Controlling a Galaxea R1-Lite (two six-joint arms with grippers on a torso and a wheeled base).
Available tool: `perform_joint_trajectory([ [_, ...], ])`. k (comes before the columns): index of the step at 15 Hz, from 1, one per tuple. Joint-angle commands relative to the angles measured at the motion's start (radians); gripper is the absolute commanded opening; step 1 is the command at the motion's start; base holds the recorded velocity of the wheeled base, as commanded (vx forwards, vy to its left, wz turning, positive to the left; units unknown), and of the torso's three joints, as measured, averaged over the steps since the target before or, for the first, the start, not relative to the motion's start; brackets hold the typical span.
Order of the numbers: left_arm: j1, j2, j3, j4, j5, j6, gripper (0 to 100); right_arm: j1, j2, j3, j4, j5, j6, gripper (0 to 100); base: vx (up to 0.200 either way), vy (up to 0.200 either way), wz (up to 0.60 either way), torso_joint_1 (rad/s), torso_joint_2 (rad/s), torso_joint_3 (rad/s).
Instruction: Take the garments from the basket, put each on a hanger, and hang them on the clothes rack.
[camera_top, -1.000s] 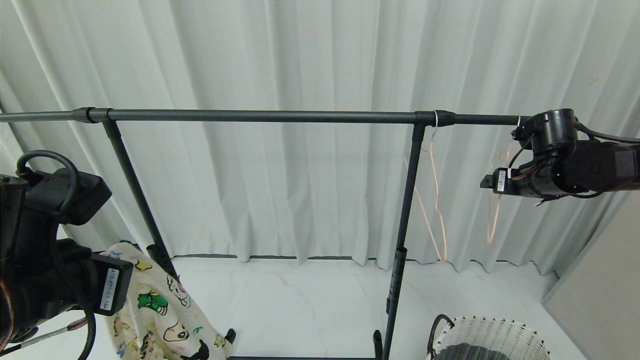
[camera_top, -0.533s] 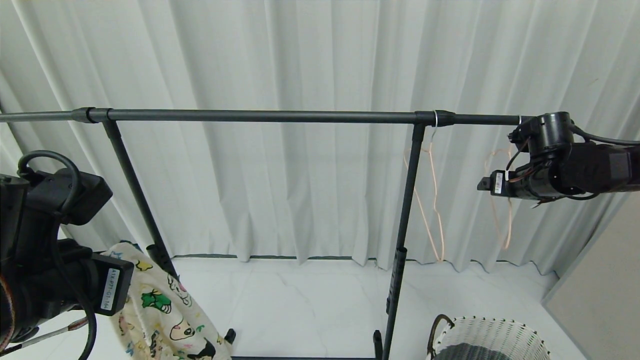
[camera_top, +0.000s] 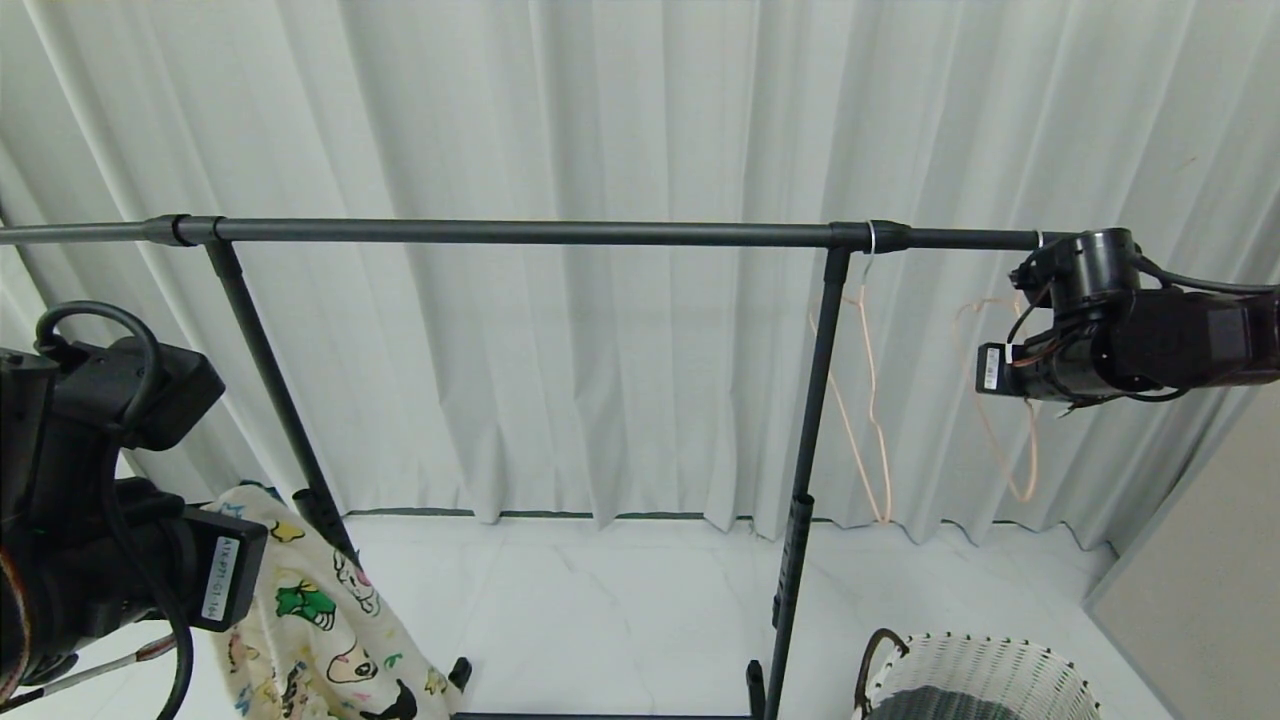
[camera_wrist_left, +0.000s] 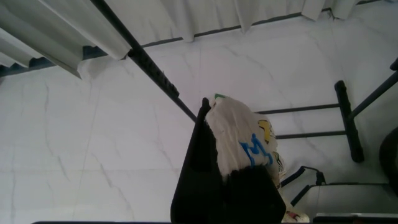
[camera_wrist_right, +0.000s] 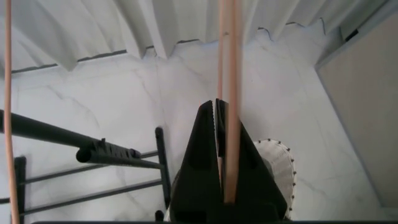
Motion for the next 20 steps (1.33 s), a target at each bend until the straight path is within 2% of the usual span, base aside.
perform_joint_trajectory([
  [1,0.000,-0.001,0.000,0.000,0.001,0.000,0,0.000,-0.003,0.000,-0.003,0.003,-0.003,0,0.000,0.000,0.00,0.000,0.00,0.000],
  [5,0.000,-0.006,0.000,0.000,0.001,0.001,0,0.000,-0.023,0.001,-0.013,0.025,-0.019,0,0.000,0.000,0.00,0.000,0.00,0.000],
  [8,0.000,-0.007,0.000,0.000,0.001,0.001,0,0.006,-0.046,0.037,-0.127,0.025,-0.022,0,0.000,0.000,0.00,0.000,0.00,0.000],
  [11,0.002,-0.007,-0.002,0.000,0.001,0.001,0,0.025,-0.117,0.139,-0.207,0.028,-0.058,0,0.000,0.000,0.00,0.000,0.00,0.000],
  [17,0.002,-0.021,-0.002,-0.002,0.004,0.001,0,0.032,-0.221,0.359,-0.463,0.068,-0.141,0,0.000,0.000,0.00,0.000,0.00,0.000],
  [20,0.002,-0.030,-0.002,-0.002,0.005,0.003,0,0.038,-0.310,0.443,-0.483,0.068,-0.143,0,0.000,0.000,0.00,0.000,0.00,0.000],
])
